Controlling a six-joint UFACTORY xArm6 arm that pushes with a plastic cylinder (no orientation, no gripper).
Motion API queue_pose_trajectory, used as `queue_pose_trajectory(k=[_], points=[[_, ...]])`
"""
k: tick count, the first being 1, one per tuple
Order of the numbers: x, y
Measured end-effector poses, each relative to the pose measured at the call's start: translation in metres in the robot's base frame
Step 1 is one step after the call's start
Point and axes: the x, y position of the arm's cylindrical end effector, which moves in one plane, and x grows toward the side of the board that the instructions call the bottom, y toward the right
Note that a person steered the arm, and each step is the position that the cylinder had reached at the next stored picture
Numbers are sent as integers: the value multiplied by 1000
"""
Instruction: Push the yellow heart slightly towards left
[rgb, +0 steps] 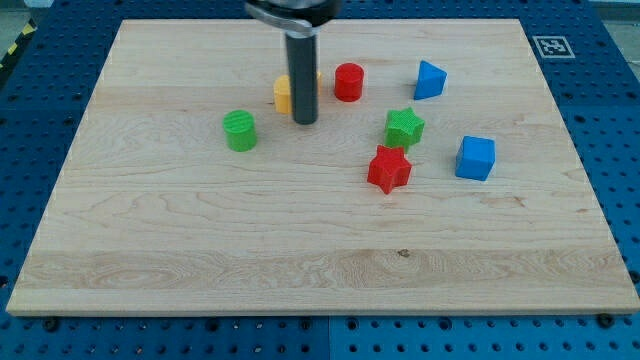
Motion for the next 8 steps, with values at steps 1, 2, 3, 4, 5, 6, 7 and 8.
queue_pose_trajectory(k=[1,2,3,4,5,6,7,8], points=[[-14,9],[-14,8],[-14,-12],[-14,-34],[-14,-43],[-14,-44],[-22,-44],[-28,-44]])
